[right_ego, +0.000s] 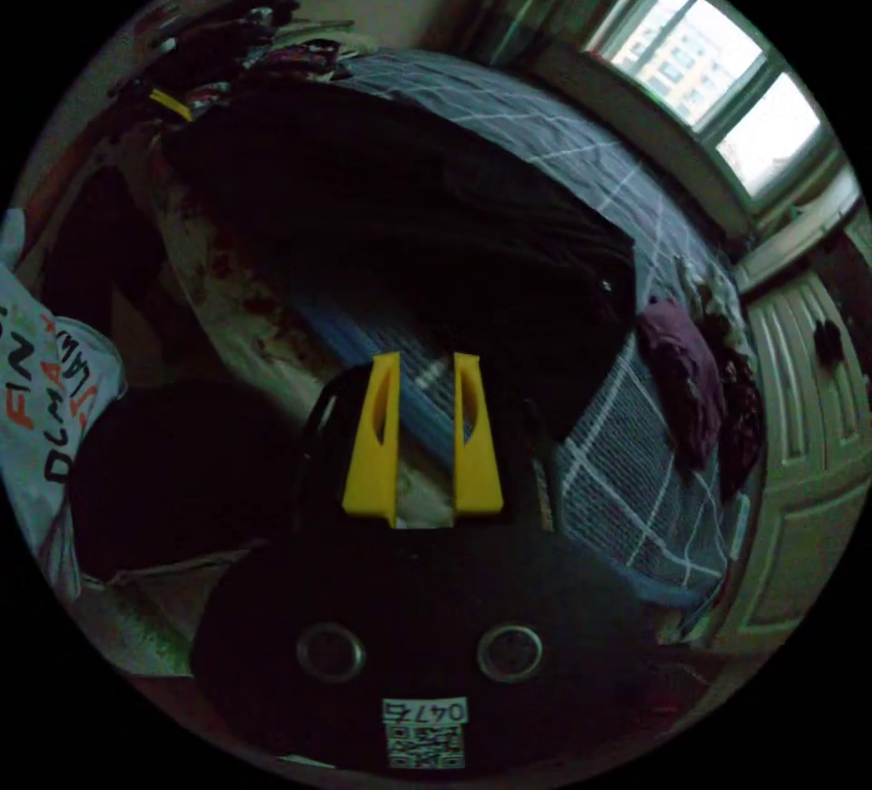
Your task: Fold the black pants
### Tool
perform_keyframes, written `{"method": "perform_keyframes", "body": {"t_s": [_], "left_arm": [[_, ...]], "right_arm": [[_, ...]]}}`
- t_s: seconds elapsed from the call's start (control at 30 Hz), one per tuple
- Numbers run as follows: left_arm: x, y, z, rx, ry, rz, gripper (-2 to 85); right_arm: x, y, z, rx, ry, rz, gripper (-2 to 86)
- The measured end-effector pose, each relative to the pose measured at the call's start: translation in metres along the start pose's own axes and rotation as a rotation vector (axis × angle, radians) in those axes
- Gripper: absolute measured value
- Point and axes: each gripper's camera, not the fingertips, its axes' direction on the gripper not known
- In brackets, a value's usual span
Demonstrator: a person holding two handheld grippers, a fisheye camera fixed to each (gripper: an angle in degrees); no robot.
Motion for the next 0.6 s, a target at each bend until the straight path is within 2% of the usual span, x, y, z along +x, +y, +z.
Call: {"method": "perform_keyframes", "body": {"t_s": [0.07,0.17,0.23,0.3,0.37,0.5,0.6], "left_arm": [[0.008,-0.004,-0.025,0.109,0.056,0.001,-0.1],[0.048,-0.028,-0.055,0.239,0.191,0.133,1.6],[0.091,-0.052,-0.058,0.243,0.243,0.291,4.9],[0.155,-0.082,-0.050,0.243,0.306,0.469,13.4],[0.198,-0.101,-0.038,0.242,0.313,0.547,17.1],[0.262,-0.128,-0.008,0.223,0.316,0.625,15.8],[0.265,-0.141,0.010,0.181,0.303,0.540,12.3]], "right_arm": [[0.018,0.024,-0.010,0.038,0.095,0.080,5.5],[0.040,0.046,-0.011,0.019,0.157,0.103,7.0],[0.051,0.053,-0.008,0.010,0.143,0.096,8.2],[0.060,0.056,-0.002,0.018,0.124,0.085,9.4],[0.071,0.057,0.012,-0.018,0.116,0.059,10.0],[0.091,0.059,0.026,-0.028,0.049,0.054,7.6],[0.107,0.068,0.019,0.044,0.006,0.070,2.8]]}}
